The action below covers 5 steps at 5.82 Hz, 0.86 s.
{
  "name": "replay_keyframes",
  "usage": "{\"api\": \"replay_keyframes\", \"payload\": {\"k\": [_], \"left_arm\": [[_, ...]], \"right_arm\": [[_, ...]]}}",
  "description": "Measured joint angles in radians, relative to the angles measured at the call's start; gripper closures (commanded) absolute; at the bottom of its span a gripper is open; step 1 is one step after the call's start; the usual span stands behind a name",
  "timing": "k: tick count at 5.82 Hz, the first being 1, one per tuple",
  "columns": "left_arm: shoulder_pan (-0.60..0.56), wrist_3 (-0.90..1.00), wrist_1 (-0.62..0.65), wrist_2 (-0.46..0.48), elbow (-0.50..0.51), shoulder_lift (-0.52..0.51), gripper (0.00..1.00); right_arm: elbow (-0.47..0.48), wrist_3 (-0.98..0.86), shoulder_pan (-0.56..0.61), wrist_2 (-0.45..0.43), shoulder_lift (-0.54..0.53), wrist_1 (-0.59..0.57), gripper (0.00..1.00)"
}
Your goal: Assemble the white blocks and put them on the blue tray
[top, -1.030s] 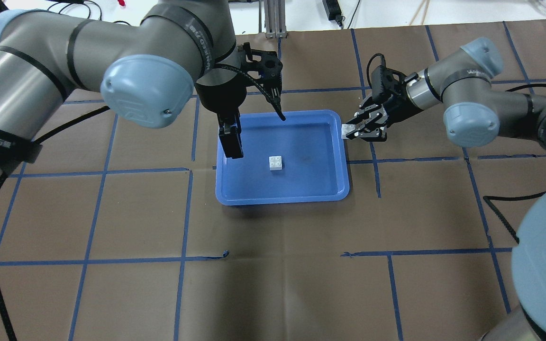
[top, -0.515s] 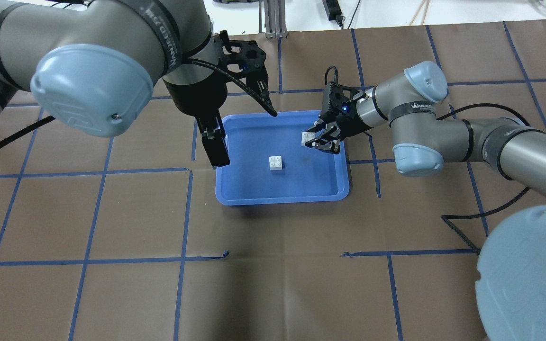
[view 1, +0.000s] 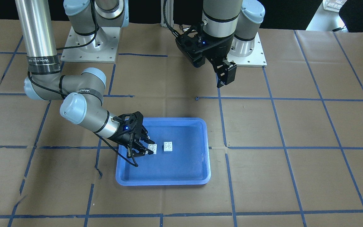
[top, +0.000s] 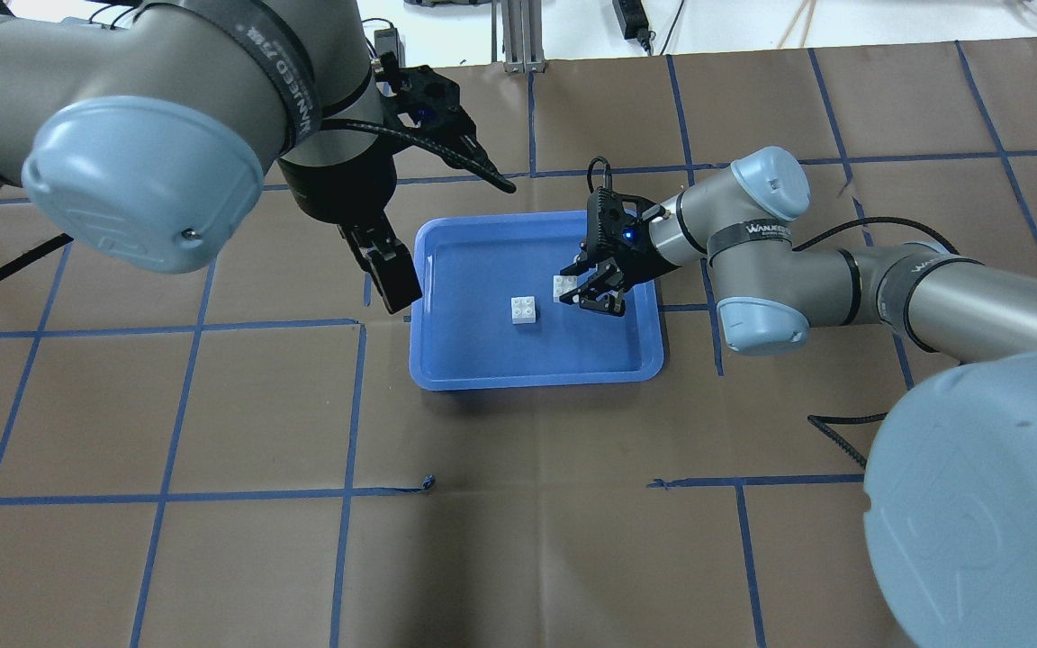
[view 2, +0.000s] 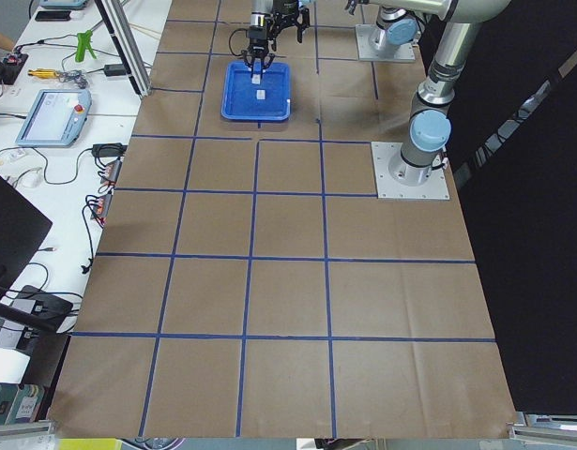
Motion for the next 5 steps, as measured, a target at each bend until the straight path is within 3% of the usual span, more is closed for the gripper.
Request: {"api": "replay_keyframes", "payload": {"k": [3,5], "left_arm": [[0.136,-0.223,0.048,-0.005,-0.001,0.051,0.01],[0.181,-0.476,0.050,-0.008,-0.002,0.084,0.01]], "right_arm": [[0.001,0.010,0.024,0.003,0.027,-0.015,0.77],[0.002,0.029,0.027,0.003,0.029,-0.016,0.77]]}}
